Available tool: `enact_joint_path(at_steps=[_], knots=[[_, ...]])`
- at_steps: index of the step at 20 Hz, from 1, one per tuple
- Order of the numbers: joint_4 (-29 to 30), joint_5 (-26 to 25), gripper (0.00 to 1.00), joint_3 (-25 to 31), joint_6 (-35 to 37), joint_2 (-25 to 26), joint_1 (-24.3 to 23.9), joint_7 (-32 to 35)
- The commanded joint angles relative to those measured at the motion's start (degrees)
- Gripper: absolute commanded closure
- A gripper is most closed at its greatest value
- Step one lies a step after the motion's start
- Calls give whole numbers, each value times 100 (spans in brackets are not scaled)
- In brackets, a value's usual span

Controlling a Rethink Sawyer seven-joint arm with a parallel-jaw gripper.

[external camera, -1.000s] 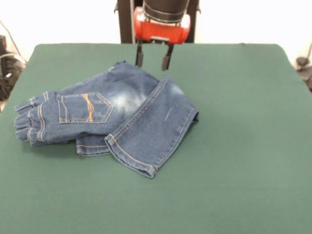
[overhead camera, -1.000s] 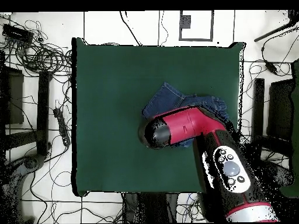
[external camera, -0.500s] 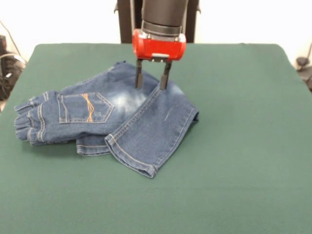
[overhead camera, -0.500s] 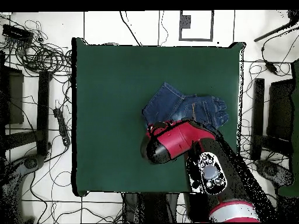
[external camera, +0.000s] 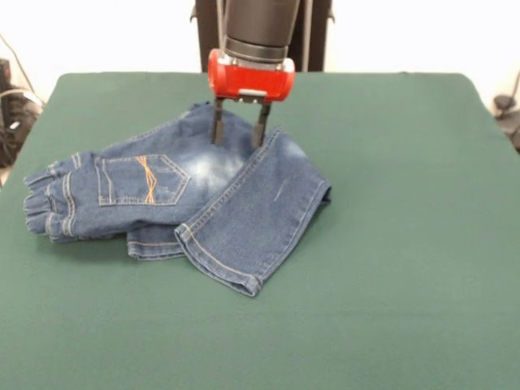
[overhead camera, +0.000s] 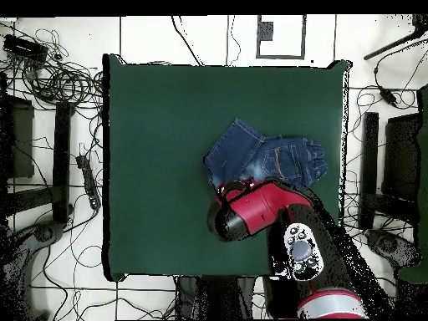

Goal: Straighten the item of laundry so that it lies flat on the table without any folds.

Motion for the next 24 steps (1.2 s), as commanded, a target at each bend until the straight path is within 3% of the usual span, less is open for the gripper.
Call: enact_joint_path(at_steps=[1,7,15,18,24], knots=[[263,200,0,-17,-80,349,174,513],[326,537,0,343,198,236,-108,187],[225,200,0,-153,-133,493,215,412],[248,278,0,-15,-16,372,126,193],[293,1029,0,661,660,-275,-235,-269]])
